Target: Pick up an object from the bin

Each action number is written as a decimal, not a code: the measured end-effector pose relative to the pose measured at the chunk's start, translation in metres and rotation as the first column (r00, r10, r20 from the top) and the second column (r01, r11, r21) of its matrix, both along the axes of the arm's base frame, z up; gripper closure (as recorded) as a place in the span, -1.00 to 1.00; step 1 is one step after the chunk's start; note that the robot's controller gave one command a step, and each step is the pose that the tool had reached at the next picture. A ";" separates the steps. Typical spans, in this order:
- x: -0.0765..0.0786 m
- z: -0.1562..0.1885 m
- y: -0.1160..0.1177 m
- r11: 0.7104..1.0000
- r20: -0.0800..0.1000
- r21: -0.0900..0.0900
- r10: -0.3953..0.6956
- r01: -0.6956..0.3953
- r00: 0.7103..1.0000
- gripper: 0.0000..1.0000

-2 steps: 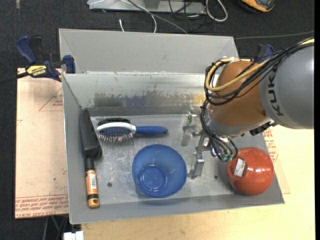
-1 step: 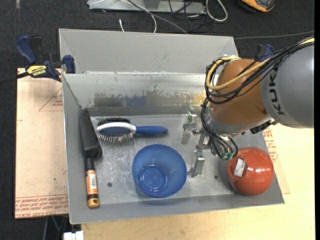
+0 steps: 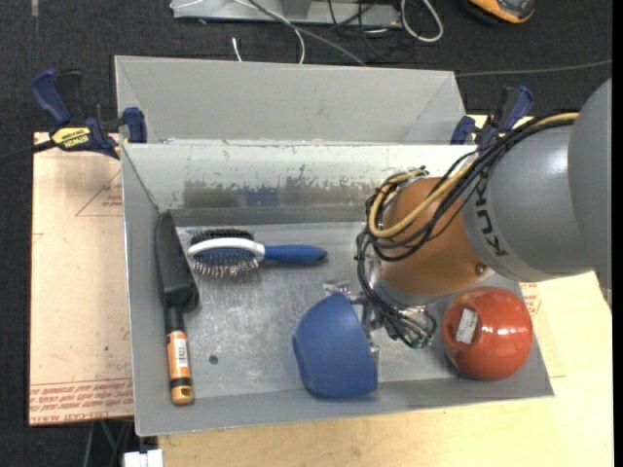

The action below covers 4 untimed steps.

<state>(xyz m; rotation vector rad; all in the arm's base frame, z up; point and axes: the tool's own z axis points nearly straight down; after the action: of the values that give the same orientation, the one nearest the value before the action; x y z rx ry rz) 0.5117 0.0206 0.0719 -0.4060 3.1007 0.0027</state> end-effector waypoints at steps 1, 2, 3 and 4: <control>-0.008 0.059 0.002 0.998 -0.004 -0.001 -0.056 0.056 0.998 -1.00; 0.001 0.034 0.038 0.915 0.041 -0.011 0.404 -0.404 0.914 -1.00; -0.015 -0.001 0.017 0.888 0.008 -0.009 0.460 -0.460 0.888 -1.00; 0.002 -0.001 0.086 0.715 0.044 -0.033 0.699 -0.699 0.714 1.00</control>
Offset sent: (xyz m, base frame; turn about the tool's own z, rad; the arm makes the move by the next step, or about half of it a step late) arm -0.0103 0.0355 0.0281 -0.4285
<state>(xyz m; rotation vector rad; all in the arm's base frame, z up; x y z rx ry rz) 0.5141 0.1062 0.0712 -1.5228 2.6744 -0.0202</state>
